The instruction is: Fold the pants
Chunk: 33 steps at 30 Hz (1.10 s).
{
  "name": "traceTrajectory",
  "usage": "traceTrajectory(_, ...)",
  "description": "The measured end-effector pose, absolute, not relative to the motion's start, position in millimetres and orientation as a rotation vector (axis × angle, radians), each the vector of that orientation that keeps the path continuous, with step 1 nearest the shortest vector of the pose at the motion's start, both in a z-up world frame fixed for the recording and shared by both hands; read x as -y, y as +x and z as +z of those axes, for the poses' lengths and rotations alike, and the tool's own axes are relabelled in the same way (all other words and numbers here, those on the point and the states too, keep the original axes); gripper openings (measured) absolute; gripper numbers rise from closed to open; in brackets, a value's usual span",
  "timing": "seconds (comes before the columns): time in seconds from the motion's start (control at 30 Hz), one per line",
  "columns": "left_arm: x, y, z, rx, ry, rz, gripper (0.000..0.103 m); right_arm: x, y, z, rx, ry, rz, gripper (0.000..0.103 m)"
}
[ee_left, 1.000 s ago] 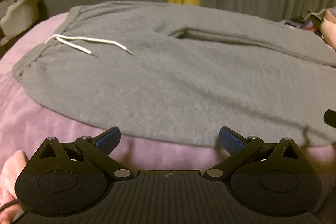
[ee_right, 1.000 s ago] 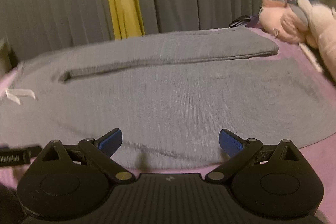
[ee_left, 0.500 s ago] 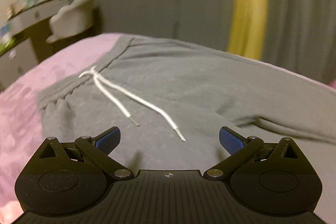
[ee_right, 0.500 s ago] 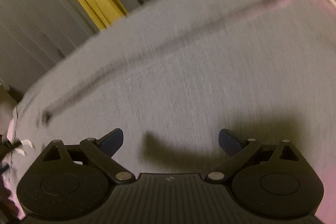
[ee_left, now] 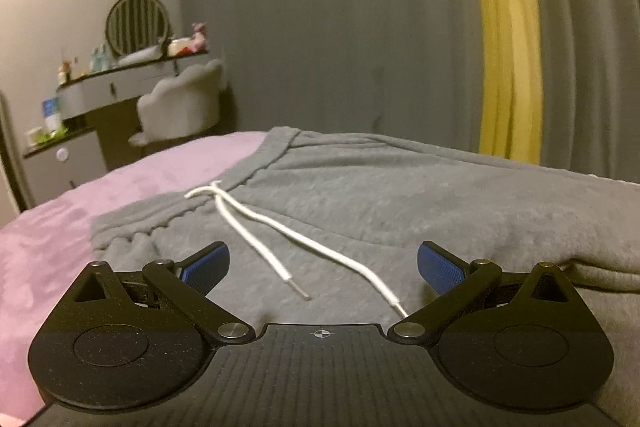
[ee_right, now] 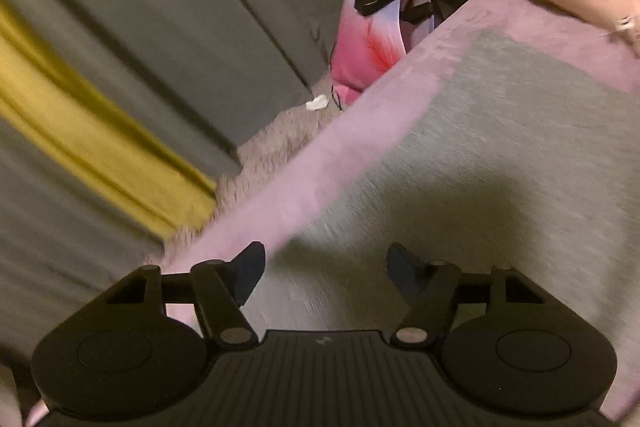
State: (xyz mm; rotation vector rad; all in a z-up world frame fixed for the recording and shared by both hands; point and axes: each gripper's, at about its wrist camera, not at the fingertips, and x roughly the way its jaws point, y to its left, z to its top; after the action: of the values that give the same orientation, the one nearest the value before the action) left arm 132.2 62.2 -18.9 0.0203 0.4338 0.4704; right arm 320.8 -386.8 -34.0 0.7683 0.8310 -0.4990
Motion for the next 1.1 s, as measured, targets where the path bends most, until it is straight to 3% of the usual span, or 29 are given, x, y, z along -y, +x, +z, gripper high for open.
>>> traceTrajectory(0.17, -68, 149, -37, -0.572, -0.015, 0.453, 0.103, 378, 355, -53, -0.868, 0.693, -0.574, 0.066)
traceTrajectory(0.2, -71, 154, -41, -0.606, -0.02, 0.46, 0.103, 376, 361, -55, -0.874, 0.643, -0.582, 0.055)
traceTrajectory(0.23, -74, 155, -42, -0.627, -0.04, 0.46, 0.103, 369, 362, -54, -0.879, 0.578, -0.601, 0.035)
traceTrajectory(0.27, -78, 154, -43, -0.631, -0.073, 0.456, 0.103, 366, 359, -52, -0.88, 0.543, -0.617, 0.031)
traceTrajectory(0.33, -87, 151, -43, -0.634, -0.147, 0.446, 0.103, 374, 347, -49, -0.847, 0.582, -0.565, 0.006)
traceTrajectory(0.37, -91, 151, -45, -0.642, -0.178, 0.438, 0.103, 377, 337, -45, -0.834, 0.617, -0.537, 0.004)
traceTrajectory(0.57, -102, 146, -49, -0.64, -0.278, 0.42, 0.103, 359, 198, -8, -0.665, 0.649, -0.411, 0.003)
traceTrajectory(0.73, -97, 141, -43, -0.652, -0.258, 0.399, 0.103, 330, 59, -42, -0.681, 0.768, -0.474, 0.0)
traceTrajectory(0.87, -94, 134, -32, -0.652, -0.255, 0.372, 0.103, 340, 17, -58, -0.616, 0.887, -0.506, 0.002)
traceTrajectory(0.9, -94, 133, -28, -0.655, -0.261, 0.355, 0.103, 345, 22, -53, -0.608, 0.88, -0.493, 0.006)
traceTrajectory(0.97, -94, 132, -16, -0.648, -0.295, 0.317, 0.103, 350, 32, -42, -0.57, 0.84, -0.466, 0.03)
traceTrajectory(1.0, -94, 132, -10, -0.641, -0.315, 0.295, 0.103, 352, 39, -39, -0.556, 0.808, -0.473, 0.051)
traceTrajectory(1.1, -94, 142, 8, -0.642, -0.346, 0.208, 0.103, 345, 59, -32, -0.527, 0.598, -0.521, 0.054)
